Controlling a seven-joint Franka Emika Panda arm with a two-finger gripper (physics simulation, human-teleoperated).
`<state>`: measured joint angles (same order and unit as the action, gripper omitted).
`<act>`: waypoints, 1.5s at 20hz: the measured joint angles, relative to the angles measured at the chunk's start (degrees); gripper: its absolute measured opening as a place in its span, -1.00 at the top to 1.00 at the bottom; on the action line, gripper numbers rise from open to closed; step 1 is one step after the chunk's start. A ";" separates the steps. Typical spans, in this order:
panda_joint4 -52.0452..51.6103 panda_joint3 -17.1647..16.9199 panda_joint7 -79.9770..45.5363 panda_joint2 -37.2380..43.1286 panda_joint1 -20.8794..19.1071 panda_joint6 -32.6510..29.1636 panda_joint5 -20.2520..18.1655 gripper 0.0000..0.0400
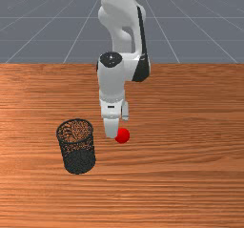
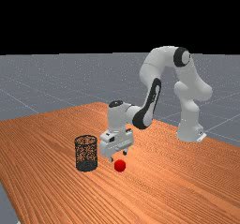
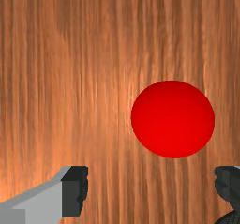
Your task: Put the ball into the container
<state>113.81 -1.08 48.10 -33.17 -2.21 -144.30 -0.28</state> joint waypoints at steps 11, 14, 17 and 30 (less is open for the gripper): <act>-2.77 -0.22 -2.34 -7.28 1.11 -6.55 -0.45 -0.97; -1.65 0.22 -2.89 -6.56 2.53 -7.83 -0.13 -0.99; -0.98 0.21 -2.91 -4.57 2.62 -6.36 -0.10 -1.00; -0.83 0.36 -7.43 -0.77 5.88 -2.44 -0.01 -1.00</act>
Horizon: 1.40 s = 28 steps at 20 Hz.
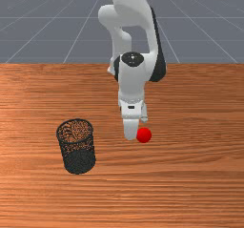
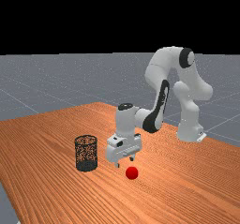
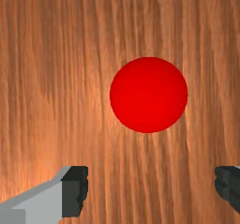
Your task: Put the ball into the container
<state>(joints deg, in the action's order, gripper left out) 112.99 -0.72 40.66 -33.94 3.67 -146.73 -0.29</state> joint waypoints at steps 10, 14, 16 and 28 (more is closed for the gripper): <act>-1.23 0.05 -2.77 -3.06 1.78 -1.58 -0.23 -1.00; -0.01 0.27 -2.43 -1.82 2.25 -2.74 0.12 -1.00; -1.16 0.40 -2.17 -1.94 2.14 -0.88 0.08 -1.00; -3.61 0.61 -3.99 -5.05 3.53 -0.39 -0.01 -1.00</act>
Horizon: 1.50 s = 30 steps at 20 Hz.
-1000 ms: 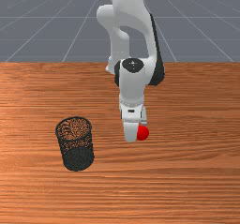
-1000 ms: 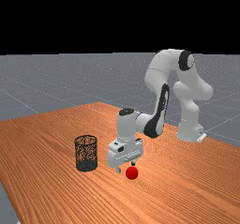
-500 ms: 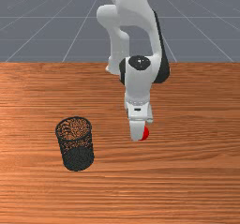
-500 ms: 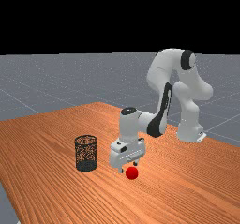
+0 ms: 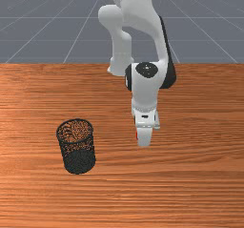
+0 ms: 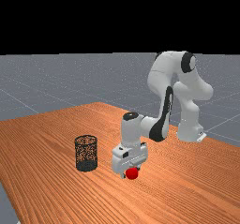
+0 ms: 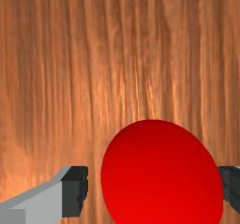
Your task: Put the ball into the container
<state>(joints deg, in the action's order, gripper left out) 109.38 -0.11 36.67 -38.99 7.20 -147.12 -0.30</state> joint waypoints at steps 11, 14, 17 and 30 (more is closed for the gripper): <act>-0.01 -0.06 -1.64 -0.19 1.36 -0.63 0.12 -1.00; 0.57 -0.16 -1.77 -0.01 1.46 -1.92 0.21 -0.40; -0.07 0.15 -0.77 -0.31 1.20 -1.11 0.38 -0.40; 4.18 -0.65 -2.15 3.66 1.95 -5.27 0.78 -0.40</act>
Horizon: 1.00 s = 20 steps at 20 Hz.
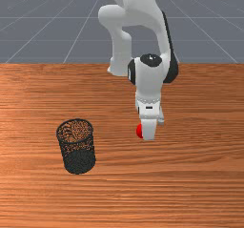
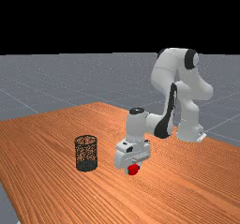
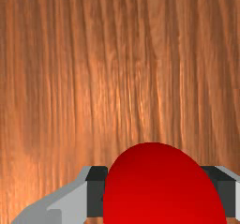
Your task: Put the ball into the container
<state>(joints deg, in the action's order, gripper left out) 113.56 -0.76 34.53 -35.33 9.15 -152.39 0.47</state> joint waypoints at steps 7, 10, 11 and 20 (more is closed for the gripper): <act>-0.09 2.23 2.76 2.89 -2.13 4.81 -2.55 -0.40; -0.49 1.59 2.75 12.70 -1.76 16.64 -3.09 -0.40; -2.04 1.03 2.82 15.52 -1.12 21.07 -1.00 -0.40; -4.93 1.05 3.25 17.89 -1.28 25.18 -1.28 -0.40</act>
<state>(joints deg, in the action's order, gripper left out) 108.64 0.29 37.78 -17.44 7.87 -127.21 -0.80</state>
